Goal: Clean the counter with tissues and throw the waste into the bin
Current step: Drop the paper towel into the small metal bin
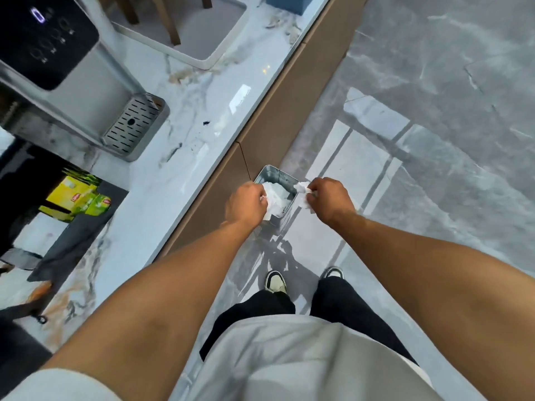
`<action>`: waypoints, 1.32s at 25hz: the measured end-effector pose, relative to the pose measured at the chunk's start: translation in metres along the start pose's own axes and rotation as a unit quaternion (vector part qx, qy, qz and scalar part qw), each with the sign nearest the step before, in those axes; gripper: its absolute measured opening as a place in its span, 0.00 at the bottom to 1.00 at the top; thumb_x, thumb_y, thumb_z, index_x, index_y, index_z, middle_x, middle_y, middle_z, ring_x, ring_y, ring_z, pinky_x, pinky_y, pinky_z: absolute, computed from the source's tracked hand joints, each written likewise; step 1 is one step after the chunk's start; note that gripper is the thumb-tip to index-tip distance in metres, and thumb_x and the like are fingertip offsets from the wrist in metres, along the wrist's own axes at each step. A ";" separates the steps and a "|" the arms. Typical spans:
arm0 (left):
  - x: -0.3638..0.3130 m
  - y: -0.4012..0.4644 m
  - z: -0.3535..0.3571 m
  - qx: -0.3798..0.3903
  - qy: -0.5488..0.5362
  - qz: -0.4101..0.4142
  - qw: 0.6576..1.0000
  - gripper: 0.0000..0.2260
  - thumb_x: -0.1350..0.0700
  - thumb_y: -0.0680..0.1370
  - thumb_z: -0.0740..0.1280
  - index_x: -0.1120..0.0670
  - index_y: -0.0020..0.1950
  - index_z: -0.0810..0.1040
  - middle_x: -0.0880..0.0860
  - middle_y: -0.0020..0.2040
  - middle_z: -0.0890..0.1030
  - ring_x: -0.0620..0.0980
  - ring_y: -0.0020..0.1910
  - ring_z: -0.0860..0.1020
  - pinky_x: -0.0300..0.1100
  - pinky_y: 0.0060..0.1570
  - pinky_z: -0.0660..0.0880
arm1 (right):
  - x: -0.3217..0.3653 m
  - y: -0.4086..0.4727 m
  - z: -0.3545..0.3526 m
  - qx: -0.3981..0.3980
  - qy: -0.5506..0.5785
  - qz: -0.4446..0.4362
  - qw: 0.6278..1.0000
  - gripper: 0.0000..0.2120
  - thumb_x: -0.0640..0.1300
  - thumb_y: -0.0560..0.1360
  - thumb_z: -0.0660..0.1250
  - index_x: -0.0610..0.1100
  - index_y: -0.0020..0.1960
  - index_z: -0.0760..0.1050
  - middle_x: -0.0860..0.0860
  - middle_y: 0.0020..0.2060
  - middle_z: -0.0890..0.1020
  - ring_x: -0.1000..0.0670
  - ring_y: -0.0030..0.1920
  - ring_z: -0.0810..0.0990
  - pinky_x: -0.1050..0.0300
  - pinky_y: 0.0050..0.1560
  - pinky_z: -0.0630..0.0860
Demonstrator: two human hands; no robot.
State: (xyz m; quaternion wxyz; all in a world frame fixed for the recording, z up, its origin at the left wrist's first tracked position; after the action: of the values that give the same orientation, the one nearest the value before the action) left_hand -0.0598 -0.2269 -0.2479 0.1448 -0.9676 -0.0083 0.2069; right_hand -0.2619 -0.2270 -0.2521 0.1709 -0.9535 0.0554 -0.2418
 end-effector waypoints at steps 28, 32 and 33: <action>0.076 0.099 0.142 -0.121 -0.219 -0.528 0.811 0.06 0.59 0.75 0.69 0.59 0.46 0.84 0.60 0.48 0.83 0.61 0.46 0.81 0.48 0.46 0.77 | 0.031 0.285 0.128 0.313 -0.215 -0.295 0.877 0.07 0.45 0.75 0.68 0.47 0.51 0.82 0.47 0.49 0.76 0.48 0.43 0.76 0.61 0.46 0.68; 0.104 0.118 0.211 -0.098 -0.229 -0.546 0.800 0.05 0.58 0.75 0.68 0.56 0.46 0.83 0.56 0.45 0.84 0.59 0.46 0.81 0.44 0.40 0.70 | 0.006 0.304 0.193 0.315 -0.226 -0.295 0.873 0.06 0.45 0.75 0.67 0.48 0.51 0.81 0.48 0.48 0.82 0.48 0.46 0.78 0.58 0.48 0.73; 0.112 0.121 0.229 -0.096 -0.237 -0.550 0.795 0.05 0.57 0.76 0.67 0.55 0.46 0.83 0.56 0.45 0.83 0.59 0.46 0.81 0.44 0.40 0.71 | -0.002 0.308 0.209 0.313 -0.227 -0.283 0.878 0.06 0.45 0.75 0.67 0.49 0.50 0.80 0.49 0.48 0.83 0.48 0.47 0.79 0.58 0.48 0.75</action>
State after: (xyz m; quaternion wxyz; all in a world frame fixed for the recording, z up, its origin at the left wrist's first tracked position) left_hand -0.0554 -0.2710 -0.5266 0.1340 -0.7297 -0.5931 0.3128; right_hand -0.1705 -0.4522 -0.5337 0.3926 -0.8539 -0.3362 -0.0615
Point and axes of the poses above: each hand's wrist, its own y-axis towards the middle knuckle, its own z-axis out of the palm, x = y × z, the point moved 10 cm from there along y, towards the middle knuckle
